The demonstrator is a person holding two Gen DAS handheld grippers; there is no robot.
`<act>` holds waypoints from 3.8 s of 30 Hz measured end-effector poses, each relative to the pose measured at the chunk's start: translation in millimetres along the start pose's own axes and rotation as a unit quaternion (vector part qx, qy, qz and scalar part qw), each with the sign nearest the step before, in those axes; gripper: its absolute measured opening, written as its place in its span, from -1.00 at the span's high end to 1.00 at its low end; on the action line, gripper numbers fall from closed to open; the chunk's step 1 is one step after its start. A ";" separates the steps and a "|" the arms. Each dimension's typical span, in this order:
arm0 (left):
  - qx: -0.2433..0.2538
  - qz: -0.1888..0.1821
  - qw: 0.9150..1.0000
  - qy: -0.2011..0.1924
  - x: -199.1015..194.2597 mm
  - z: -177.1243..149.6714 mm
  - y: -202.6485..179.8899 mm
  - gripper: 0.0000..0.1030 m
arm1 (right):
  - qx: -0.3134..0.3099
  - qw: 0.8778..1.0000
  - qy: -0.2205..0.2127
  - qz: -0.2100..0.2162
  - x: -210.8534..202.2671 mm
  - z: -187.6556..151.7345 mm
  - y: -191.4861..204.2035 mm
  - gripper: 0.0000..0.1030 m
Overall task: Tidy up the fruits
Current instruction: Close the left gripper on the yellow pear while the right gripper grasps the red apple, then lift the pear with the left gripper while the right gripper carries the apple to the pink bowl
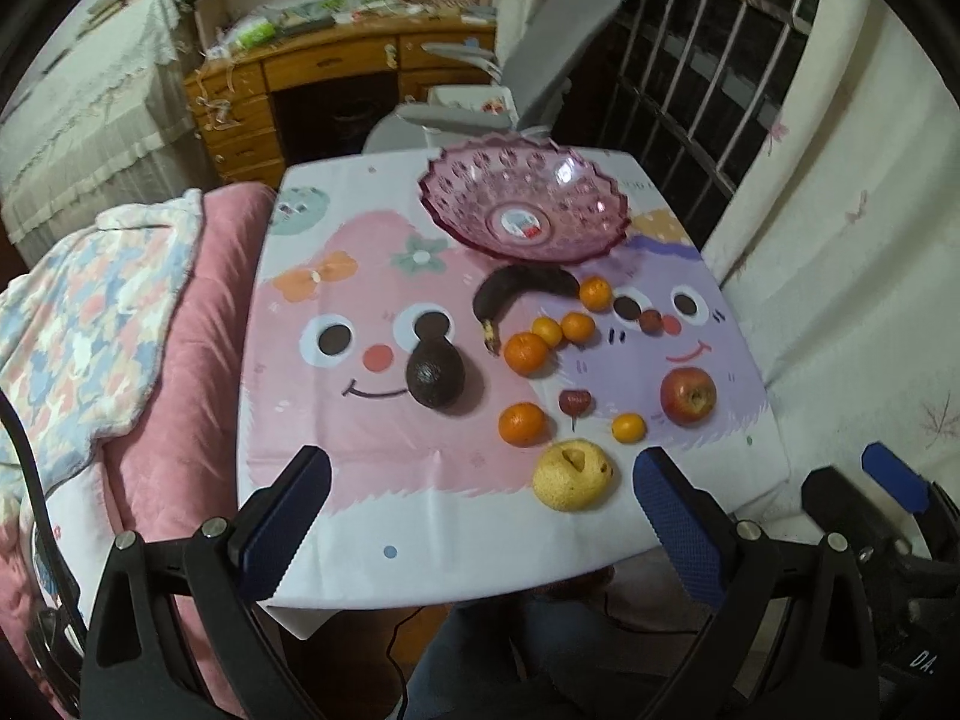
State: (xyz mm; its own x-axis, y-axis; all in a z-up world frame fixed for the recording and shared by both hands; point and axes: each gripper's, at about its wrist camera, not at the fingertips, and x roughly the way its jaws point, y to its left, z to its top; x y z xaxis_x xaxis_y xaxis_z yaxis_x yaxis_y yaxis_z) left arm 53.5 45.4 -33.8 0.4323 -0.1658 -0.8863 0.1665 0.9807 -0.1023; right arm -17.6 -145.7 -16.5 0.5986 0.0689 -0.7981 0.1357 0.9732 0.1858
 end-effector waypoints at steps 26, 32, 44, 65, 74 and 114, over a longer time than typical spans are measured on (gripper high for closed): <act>-0.009 -0.025 0.985 0.172 118.5 9.1 -30.8 -0.94 | -0.141 0.986 -0.003 -0.089 74.6 -0.9 -30.7 -0.99; -0.074 -0.014 0.972 0.223 159.7 -4.3 -36.6 -0.93 | -0.212 0.973 0.009 -0.087 115.1 -2.0 -50.4 -0.99; -0.176 -0.005 0.943 0.282 223.2 -25.7 -50.8 -0.93 | -0.290 0.953 0.053 -0.061 191.6 -4.6 -101.1 -0.97; -0.261 -0.005 0.908 0.326 282.1 -38.5 -45.0 -0.54 | -0.209 0.963 0.155 0.066 256.9 11.8 -125.6 -0.49; -0.293 -0.008 0.905 0.309 270.6 -62.2 -43.8 -0.41 | -0.205 0.959 0.174 0.089 260.3 15.6 -126.7 -0.40; -0.136 -0.008 0.985 0.109 111.4 127.7 -5.2 -0.41 | -0.129 0.980 0.080 0.129 191.8 135.4 -78.4 -0.40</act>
State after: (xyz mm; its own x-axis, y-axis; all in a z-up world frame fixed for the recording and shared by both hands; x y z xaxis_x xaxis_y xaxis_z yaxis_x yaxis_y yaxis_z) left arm 213.9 8.7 -74.4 0.2262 -0.1838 -0.9566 -0.0839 0.9747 -0.2072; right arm 193.5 -238.5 -106.5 0.4529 0.3329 -0.8271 -0.2202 0.9407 0.2580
